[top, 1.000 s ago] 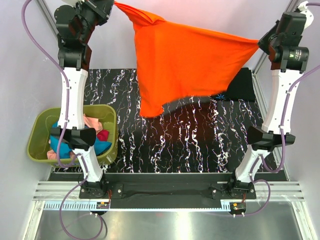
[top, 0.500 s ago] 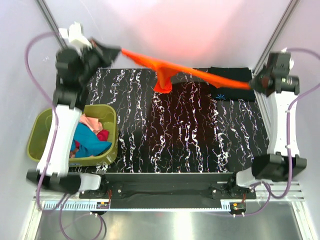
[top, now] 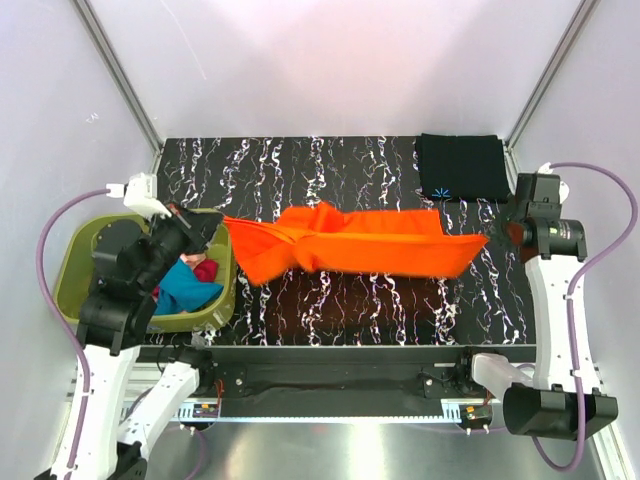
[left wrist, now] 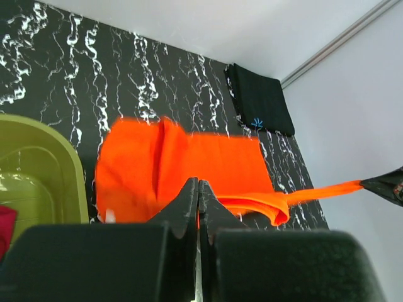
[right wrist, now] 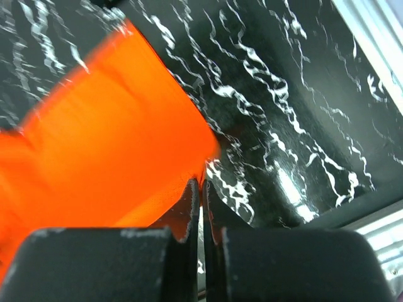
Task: Fold and stack the t-shirts
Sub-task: Flatten the tshirt out
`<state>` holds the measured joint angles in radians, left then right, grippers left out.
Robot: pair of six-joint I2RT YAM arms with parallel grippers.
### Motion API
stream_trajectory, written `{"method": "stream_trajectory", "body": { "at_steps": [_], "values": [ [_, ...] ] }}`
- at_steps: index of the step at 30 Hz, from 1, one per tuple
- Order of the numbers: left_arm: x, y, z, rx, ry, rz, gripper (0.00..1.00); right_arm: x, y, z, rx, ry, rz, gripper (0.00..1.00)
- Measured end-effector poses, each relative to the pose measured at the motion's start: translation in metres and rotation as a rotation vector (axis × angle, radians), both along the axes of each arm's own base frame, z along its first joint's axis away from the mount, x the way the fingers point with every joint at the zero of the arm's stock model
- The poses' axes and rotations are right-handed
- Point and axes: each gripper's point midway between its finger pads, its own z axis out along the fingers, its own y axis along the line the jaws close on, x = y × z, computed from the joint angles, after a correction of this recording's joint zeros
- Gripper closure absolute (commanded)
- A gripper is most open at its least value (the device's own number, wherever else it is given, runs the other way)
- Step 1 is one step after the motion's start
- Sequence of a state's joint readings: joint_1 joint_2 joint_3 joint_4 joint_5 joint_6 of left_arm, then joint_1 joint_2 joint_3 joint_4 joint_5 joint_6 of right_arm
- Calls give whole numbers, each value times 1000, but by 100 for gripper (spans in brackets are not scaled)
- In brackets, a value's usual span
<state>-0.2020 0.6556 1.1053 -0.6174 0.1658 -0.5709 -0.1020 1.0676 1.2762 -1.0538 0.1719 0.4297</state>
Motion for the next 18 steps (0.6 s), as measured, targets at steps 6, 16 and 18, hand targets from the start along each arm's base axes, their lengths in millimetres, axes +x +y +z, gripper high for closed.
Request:
{"method": "stream_trajectory", "body": {
  "at_steps": [6, 16, 18],
  "values": [
    [6, 0, 81, -12, -103, 4, 100, 8, 1, 79, -17, -182, 5, 100],
    [-37, 5, 252, -75, -496, -16, 100, -17, 1, 228, -62, -581, -9, 100],
    [-42, 5, 272, -84, -547, -23, 100, -18, 0, 239, -66, -616, -12, 100]
  ]
}}
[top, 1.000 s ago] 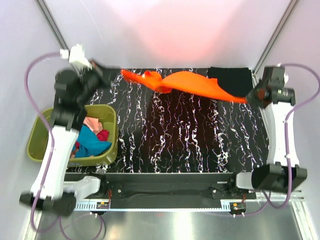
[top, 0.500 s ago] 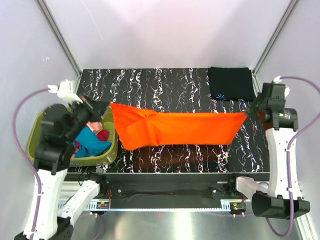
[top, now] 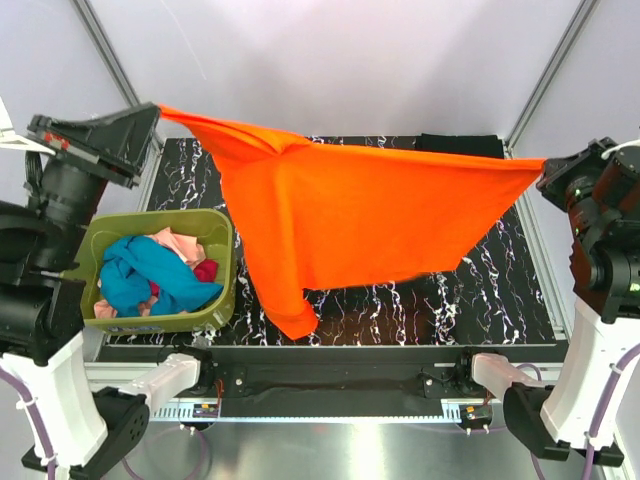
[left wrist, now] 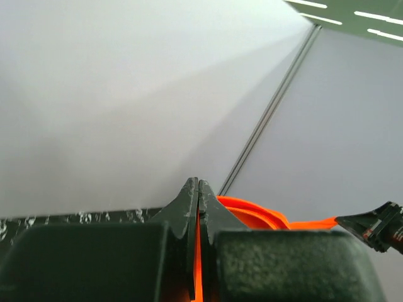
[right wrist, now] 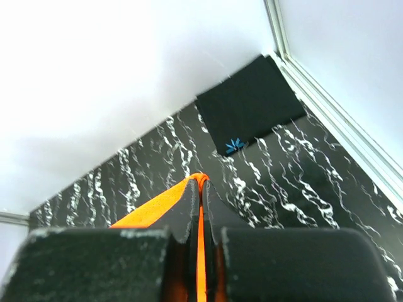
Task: Fold and stack the t-shirts
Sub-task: Flatten the tshirt out
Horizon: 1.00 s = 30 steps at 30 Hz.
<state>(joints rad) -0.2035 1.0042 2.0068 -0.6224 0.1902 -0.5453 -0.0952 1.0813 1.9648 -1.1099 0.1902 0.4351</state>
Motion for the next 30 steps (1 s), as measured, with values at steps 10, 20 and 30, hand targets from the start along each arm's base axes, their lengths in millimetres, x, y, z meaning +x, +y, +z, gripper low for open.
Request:
{"method": "stream_trajectory", "body": {
  "at_steps": [10, 20, 30],
  "values": [
    [89, -20, 1, 30, 28, -7, 100, 87, -7, -15, 18, 51, -1, 100],
    [213, -42, -27, 64, 107, 14, 100, 167, -20, -28, -11, 92, -18, 100],
    [166, -28, -19, 78, 66, 44, 100, 121, -21, 0, -38, 9, -44, 100]
  ]
}}
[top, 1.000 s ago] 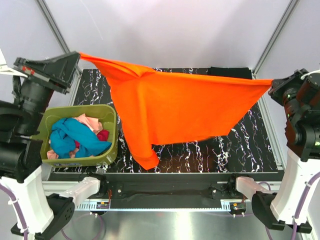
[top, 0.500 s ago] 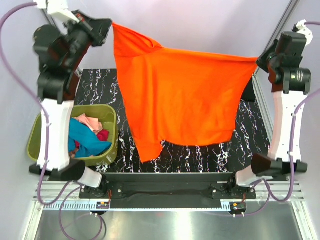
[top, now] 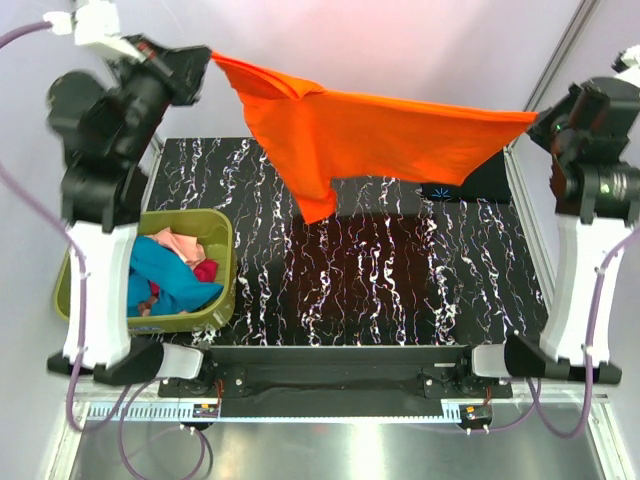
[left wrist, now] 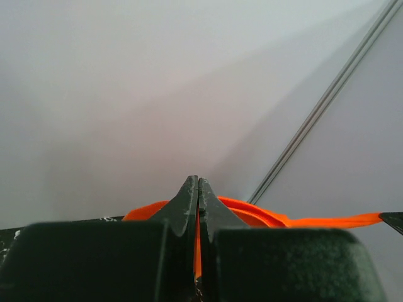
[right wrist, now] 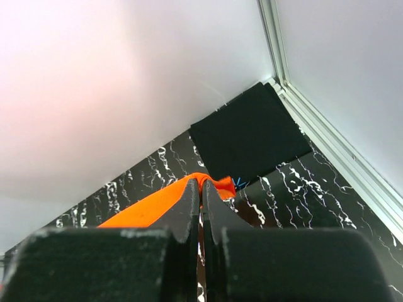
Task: Fold and stack the t-shirts
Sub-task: Flatten the tshirt out
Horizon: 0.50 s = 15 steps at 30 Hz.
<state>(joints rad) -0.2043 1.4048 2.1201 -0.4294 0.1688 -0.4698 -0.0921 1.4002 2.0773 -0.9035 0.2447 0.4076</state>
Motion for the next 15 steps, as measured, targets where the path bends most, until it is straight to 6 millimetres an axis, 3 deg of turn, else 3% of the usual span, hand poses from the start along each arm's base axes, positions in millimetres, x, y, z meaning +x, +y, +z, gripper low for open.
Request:
{"method": "stream_trajectory", "body": {
  "at_steps": [2, 11, 15],
  "values": [
    [-24, 6, 6, -5, -23, 4, 100, -21, 2, 7, -3, -25, -1, 100],
    [-168, 36, 49, -50, -229, 8, 100, -127, 13, 43, -8, -186, 2, 100],
    [-218, 46, 58, -66, -298, 6, 100, -174, 18, 54, 0, -260, 6, 100]
  ]
}}
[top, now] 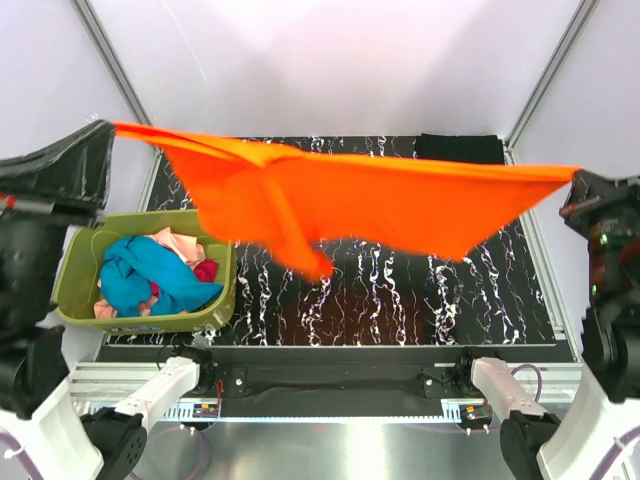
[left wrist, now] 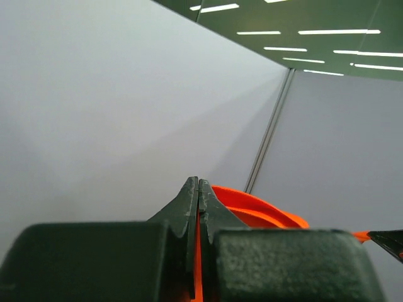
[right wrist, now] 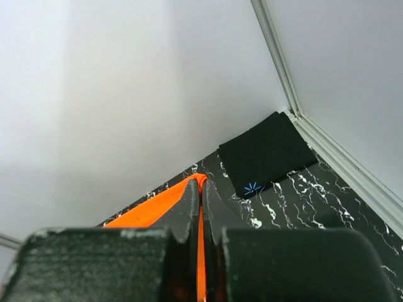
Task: Fold and stack the t-shirts
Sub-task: Flatten the tshirt out, then fold the tshirt
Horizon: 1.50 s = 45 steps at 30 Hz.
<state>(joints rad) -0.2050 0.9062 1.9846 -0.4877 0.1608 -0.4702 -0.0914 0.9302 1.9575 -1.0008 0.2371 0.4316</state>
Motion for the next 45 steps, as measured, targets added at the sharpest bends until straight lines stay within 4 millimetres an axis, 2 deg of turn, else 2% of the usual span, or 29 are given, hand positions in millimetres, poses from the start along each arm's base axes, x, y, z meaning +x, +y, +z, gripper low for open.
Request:
{"method": "stream_trajectory", "body": {
  "at_steps": [2, 4, 7, 11, 14, 15, 16, 19, 21, 22, 23, 26, 29, 32, 35, 37, 41, 45],
  "values": [
    [-14, 3, 3, -6, -23, -1, 100, -12, 2, 0, 6, -10, 6, 100],
    [-17, 3, 3, -8, -24, -2, 100, -15, 4, -3, 11, -2, 14, 100],
    [-6, 0, -2, -5, 4, -8, 100, -7, 4, -14, 19, 36, 18, 100],
    [38, -12, -28, 19, 89, -26, 100, 19, 1, -45, 29, 132, 14, 100],
    [95, -29, -71, 44, 204, -55, 100, 49, -3, -91, 36, 250, 4, 100],
    [118, -35, -95, 52, 248, -63, 100, 62, -6, -112, 40, 298, -4, 100],
    [142, -42, -126, 63, 322, -71, 100, 74, -8, -132, 42, 336, -12, 100],
    [199, -57, -218, 101, 526, -89, 100, 104, -13, -213, 56, 500, -25, 100],
    [239, -69, -295, 136, 697, -102, 100, 122, -16, -269, 66, 622, -32, 100],
    [252, -74, -329, 154, 767, -105, 100, 130, -17, -291, 69, 665, -34, 100],
    [264, -78, -364, 175, 845, -108, 100, 140, -18, -327, 74, 746, -39, 100],
    [292, -88, -440, 236, 1004, -114, 100, 164, -21, -374, 79, 850, -40, 100],
    [323, -98, -492, 293, 1105, -120, 100, 196, -24, -407, 77, 913, -35, 100],
    [360, -104, -512, 329, 1129, -113, 100, 237, -28, -422, 67, 930, -28, 100],
    [394, -110, -508, 347, 1098, -101, 100, 273, -31, -426, 58, 914, -18, 100],
    [416, -114, -498, 355, 1059, -92, 100, 298, -31, -424, 55, 893, -4, 100],
    [440, -116, -483, 354, 1015, -78, 100, 335, -34, -421, 36, 863, 13, 100],
    [456, -115, -479, 358, 1000, -71, 100, 357, -34, -425, 18, 865, 36, 100]
  ]
}}
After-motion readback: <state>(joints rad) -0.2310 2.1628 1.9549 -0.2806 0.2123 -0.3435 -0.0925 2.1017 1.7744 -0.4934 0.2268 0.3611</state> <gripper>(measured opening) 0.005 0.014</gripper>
